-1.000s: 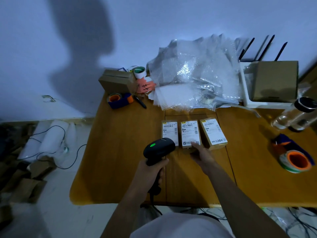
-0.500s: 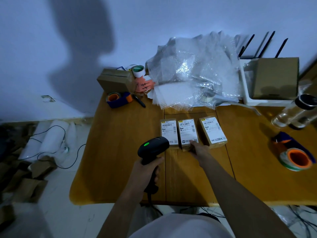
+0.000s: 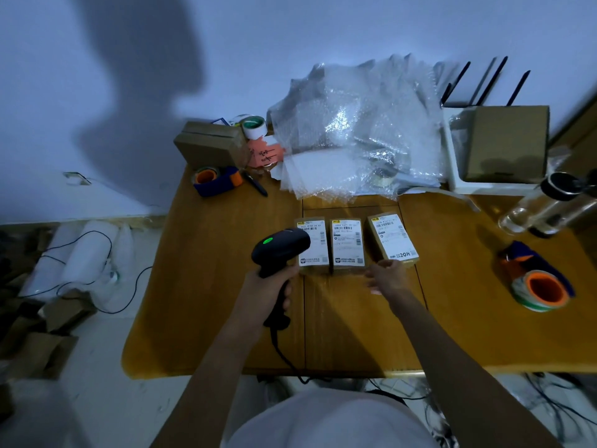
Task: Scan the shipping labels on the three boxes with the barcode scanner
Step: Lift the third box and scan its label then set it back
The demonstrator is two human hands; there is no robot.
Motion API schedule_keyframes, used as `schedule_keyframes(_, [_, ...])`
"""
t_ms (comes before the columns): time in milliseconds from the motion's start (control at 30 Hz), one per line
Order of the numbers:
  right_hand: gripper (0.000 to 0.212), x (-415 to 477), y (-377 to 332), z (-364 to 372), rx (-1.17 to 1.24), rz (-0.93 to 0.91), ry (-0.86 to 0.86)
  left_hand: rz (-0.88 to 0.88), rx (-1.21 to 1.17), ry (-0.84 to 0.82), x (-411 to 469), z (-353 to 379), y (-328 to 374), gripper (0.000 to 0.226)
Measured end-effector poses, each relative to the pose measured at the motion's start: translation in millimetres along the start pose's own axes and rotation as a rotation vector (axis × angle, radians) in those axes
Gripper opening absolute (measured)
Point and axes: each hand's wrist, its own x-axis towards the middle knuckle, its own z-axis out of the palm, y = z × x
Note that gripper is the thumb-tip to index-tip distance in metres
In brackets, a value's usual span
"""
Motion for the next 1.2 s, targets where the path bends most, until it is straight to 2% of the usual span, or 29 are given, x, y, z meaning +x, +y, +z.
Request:
schedule_keyframes(67, [0.039, 1.4, -6.3, -8.7, -0.017, -0.059, 0.044, 0.024, 0.004, -0.019, 3.2, 2.5, 3.5, 0.02])
schedule_keyframes(133, [0.035, 3.2, -15.1, -16.2, -0.09, -0.137, 0.118, 0.036, 0.012, -0.03, 6.7, 5.6, 7.7, 0.022])
schedule_keyframes(300, [0.041, 17.1, -30.9, -34.6, -0.374, -0.312, 0.349, 0.058, 0.041, -0.038, 13.5, 15.1, 18.8, 0.025])
schedule_keyframes(400, [0.045, 27.8, -29.3, -44.1, -0.497, -0.378, 0.4, 0.071, 0.023, -0.056, 15.4, 19.0, 23.4, 0.023])
schedule_keyframes(600, [0.081, 46.1, -20.7, -56.7, -0.704, -0.226, 0.269, 0.066, -0.006, -0.054, 18.0, 22.8, 25.2, 0.024])
schedule_keyframes(700, [0.09, 52.9, -14.5, -56.3, -0.761, -0.158, 0.174, 0.054, -0.015, -0.053, 16.3, 24.5, 23.9, 0.023])
schedule_keyframes(1067, [0.101, 56.7, -6.2, -48.8, -0.59, -0.051, 0.107, 0.016, -0.046, -0.011, 7.2, 22.3, 19.1, 0.023])
schedule_keyframes(1200, [0.119, 54.1, -7.3, -47.6, -0.616, 0.001, 0.105, -0.005, -0.045, -0.003, 3.4, 21.4, 13.9, 0.023])
